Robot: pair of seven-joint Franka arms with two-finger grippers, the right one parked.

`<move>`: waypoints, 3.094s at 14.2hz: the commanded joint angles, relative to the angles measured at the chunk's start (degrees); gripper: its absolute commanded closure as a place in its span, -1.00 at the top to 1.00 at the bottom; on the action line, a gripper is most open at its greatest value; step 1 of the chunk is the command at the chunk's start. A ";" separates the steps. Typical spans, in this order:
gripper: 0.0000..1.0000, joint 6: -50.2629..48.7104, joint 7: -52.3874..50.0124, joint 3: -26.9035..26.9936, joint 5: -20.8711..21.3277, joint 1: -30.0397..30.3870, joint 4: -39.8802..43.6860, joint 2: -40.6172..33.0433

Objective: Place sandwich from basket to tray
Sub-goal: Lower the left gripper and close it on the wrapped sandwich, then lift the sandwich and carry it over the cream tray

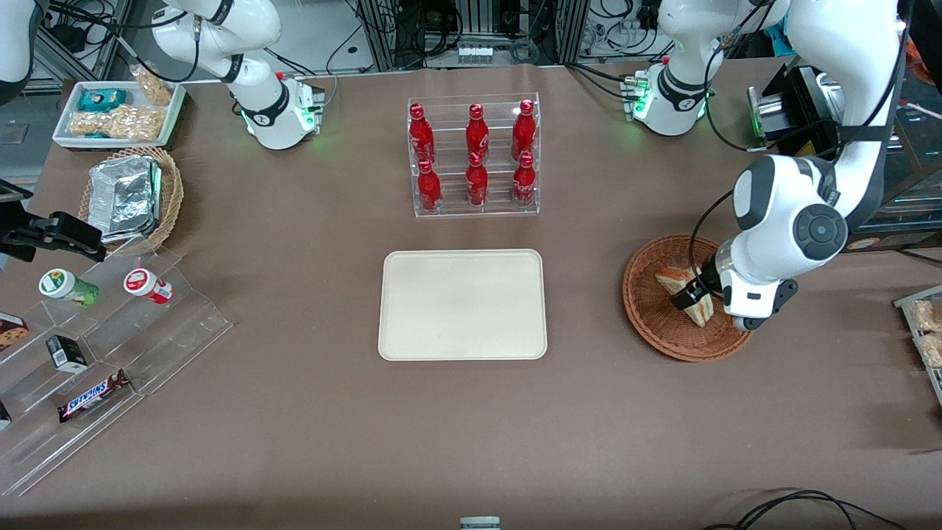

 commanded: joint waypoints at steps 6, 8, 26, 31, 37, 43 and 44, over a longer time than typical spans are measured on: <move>1.00 5.93 -1.35 0.31 0.39 0.14 -3.40 3.59; 1.00 5.93 -1.27 0.40 0.39 0.40 -3.40 4.39; 1.00 -6.38 -1.97 2.24 7.16 -0.12 4.78 11.32; -0.93 -5.93 -2.50 2.24 7.60 0.23 4.25 10.63; -0.96 -16.36 -0.66 -0.64 7.25 -1.17 10.54 5.36; -0.95 -21.67 -1.00 -5.58 6.80 -17.57 23.39 11.49; -0.92 -21.32 -1.00 -5.58 6.46 -20.57 24.80 13.42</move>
